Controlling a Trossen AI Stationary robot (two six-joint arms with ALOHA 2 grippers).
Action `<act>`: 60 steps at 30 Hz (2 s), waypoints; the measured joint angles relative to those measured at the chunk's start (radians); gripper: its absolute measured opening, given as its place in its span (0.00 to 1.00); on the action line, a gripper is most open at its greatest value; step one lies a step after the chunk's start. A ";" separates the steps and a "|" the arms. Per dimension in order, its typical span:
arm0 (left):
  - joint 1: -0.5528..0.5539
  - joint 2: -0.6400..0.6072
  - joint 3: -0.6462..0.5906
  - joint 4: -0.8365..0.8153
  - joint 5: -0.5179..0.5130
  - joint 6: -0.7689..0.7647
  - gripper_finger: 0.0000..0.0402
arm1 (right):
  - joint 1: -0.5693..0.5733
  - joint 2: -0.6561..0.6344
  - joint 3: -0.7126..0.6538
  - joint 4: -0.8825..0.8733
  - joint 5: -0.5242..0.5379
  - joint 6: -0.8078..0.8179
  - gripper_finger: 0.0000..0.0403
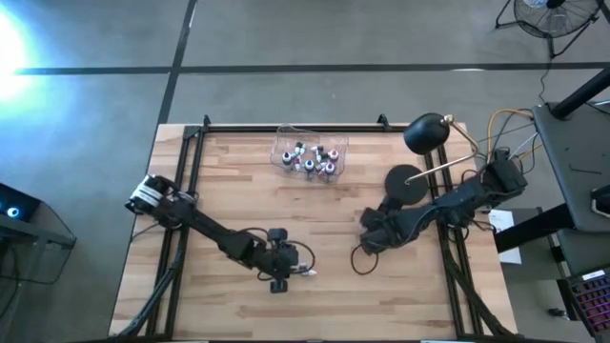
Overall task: Pick & Place food coloring
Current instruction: Put the small purple food coloring bottle into the transparent bin
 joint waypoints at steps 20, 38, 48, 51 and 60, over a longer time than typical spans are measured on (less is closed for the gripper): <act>0.014 0.092 0.041 0.035 0.003 0.016 0.27 | -0.156 -0.007 -0.004 0.069 -0.007 -0.209 0.56; 0.234 -0.114 0.134 -0.277 -0.232 0.116 0.12 | -0.276 -0.147 0.020 0.168 0.056 -0.444 0.56; 0.657 -0.273 0.159 -0.148 -0.293 0.229 0.12 | -0.323 -0.260 0.024 0.268 0.101 -0.438 0.56; 0.768 -0.281 0.197 -0.139 -0.156 0.250 0.13 | -0.322 -0.263 0.051 0.293 0.100 -0.438 0.56; 0.909 -0.168 0.247 -0.133 -0.023 0.260 0.13 | -0.326 -0.204 0.116 0.294 0.097 -0.425 0.56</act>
